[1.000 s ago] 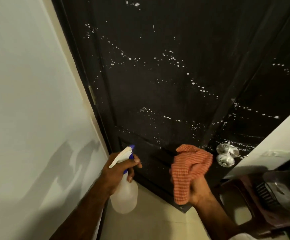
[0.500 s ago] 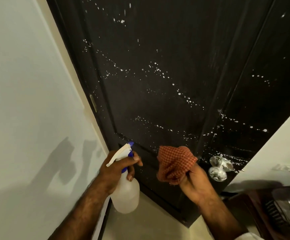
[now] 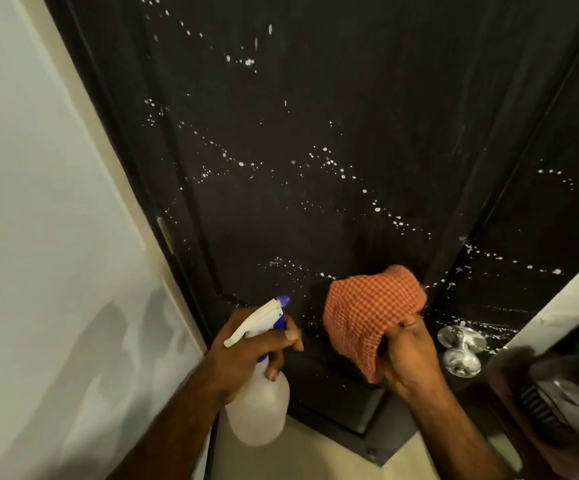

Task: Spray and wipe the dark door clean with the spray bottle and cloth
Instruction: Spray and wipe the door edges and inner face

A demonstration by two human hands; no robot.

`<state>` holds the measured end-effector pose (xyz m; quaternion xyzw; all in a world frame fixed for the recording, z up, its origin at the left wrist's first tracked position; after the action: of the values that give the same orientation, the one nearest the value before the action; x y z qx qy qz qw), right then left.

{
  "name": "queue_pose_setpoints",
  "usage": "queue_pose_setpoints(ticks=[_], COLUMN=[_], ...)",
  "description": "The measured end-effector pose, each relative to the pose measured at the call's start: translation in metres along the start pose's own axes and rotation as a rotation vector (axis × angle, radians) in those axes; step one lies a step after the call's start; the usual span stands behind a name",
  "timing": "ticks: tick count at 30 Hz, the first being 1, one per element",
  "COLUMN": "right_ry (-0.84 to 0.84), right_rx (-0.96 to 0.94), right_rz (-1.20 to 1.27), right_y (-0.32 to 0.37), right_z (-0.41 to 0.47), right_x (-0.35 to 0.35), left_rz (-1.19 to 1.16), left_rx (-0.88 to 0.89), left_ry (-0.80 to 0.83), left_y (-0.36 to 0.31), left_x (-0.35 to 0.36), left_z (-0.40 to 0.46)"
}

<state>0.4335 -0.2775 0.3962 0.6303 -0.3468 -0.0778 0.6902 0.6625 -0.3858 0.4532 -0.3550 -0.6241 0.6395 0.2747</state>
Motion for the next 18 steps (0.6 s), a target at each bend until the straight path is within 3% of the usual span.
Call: queue_pose_setpoints(ticks=[2, 4, 10, 15, 18], right_ry=[-0.060, -0.104, -0.100, 0.187, 0.157], right_rx=[0.113, 0.148, 0.087, -0.004, -0.004], right_rz=[0.376, 0.512, 0.567, 0.818, 0.651], right_y=[-0.010, -0.011, 0.022, 0.058, 0.061], right_z=[0.000, -0.002, -0.002, -0.009, -0.005], right_x=[0.008, 0.013, 0.021, 0.015, 0.004], left_rz=[0.008, 0.013, 0.021, 0.016, 0.038], left_rx=[0.023, 0.024, 0.079, 0.103, 0.096], left_ry=[0.058, 0.084, 0.244, 0.225, 0.194], left_y=[-0.006, -0.010, -0.027, -0.041, -0.049], left_x=[-0.003, -0.004, 0.002, 0.012, 0.021], left_z=[0.007, 0.013, 0.025, 0.024, 0.024])
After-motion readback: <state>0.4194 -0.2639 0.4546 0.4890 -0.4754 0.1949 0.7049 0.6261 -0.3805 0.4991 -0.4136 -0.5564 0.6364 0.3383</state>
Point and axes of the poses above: each hand's wrist, its own z-axis towards the middle knuckle, its own x-axis out of the palm, y = z × x, the point moved 6 cm from there along z, towards the middle knuckle, and after that the axes turned 9 degrees about y, right-handed, at the moved point
